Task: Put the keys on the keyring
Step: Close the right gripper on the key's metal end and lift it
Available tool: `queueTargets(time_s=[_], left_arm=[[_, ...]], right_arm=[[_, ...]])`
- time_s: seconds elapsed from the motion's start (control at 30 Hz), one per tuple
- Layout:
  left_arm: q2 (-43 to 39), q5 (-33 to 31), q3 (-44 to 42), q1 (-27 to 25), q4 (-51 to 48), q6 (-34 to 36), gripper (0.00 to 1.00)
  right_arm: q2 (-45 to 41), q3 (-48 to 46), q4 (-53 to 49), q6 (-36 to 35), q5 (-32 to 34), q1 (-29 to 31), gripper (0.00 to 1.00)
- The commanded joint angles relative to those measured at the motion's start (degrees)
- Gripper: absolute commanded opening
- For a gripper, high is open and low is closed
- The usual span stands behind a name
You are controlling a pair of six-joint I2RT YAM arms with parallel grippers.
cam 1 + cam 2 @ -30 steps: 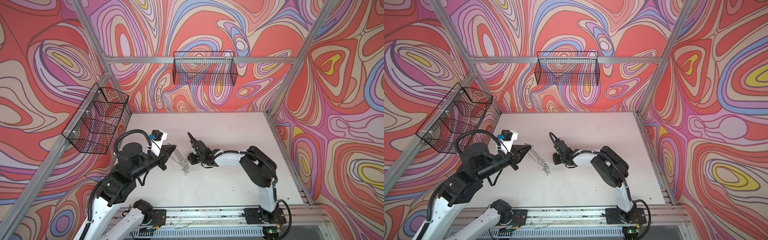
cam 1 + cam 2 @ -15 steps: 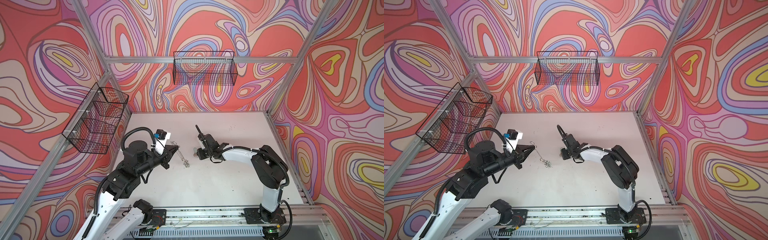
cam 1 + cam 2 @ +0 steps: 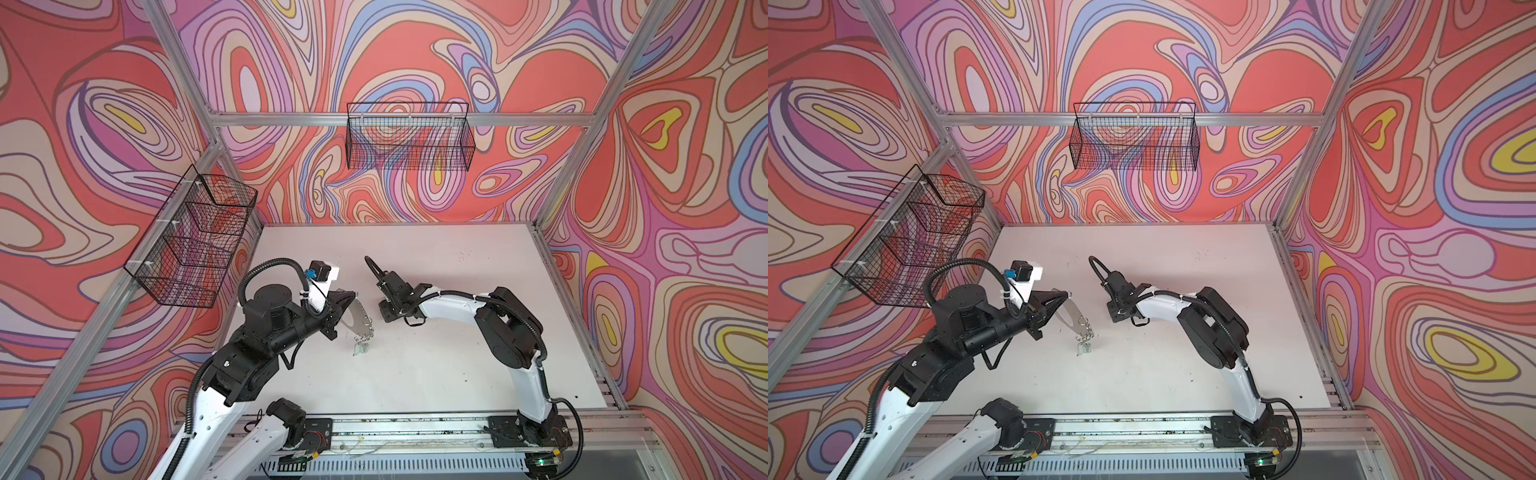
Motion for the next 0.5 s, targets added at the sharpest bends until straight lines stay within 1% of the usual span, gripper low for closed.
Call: queueTargets(time_s=[0.0,0.03,0.2,0.23,0.3,0.33,0.47], left_arm=[[-0.6,-0.2,-0.5,0.2,2.7,0.8,0.0],[-0.6,-0.2,-0.5,0.3,2.7,1.0,0.0],[-0.8,-0.3,-0.5,0.3,2.7,1.0,0.0],[-0.8,-0.2,-0.5,0.2,2.6,1.0,0.0],[-0.8,-0.2,-0.5,0.4,2.5,1.0,0.0],[-0.9,-0.3,-0.5,0.3,2.5,1.0,0.0],[-1.0,-0.2,-0.6,0.2,2.8,1.0,0.0]], right_arm=[[1.1,1.3,-4.1,0.9,4.8,0.4,0.35],[1.2,1.2,-4.1,1.0,5.5,0.5,0.34],[0.2,-0.4,-1.1,1.7,5.3,0.5,0.23],[0.1,-0.3,-0.9,1.8,5.1,0.5,0.19],[-0.4,-0.4,-0.3,1.9,4.8,0.5,0.07],[-0.9,-0.6,0.2,1.8,4.7,0.5,0.04],[-3.6,-2.7,1.6,1.8,4.3,0.5,0.0]])
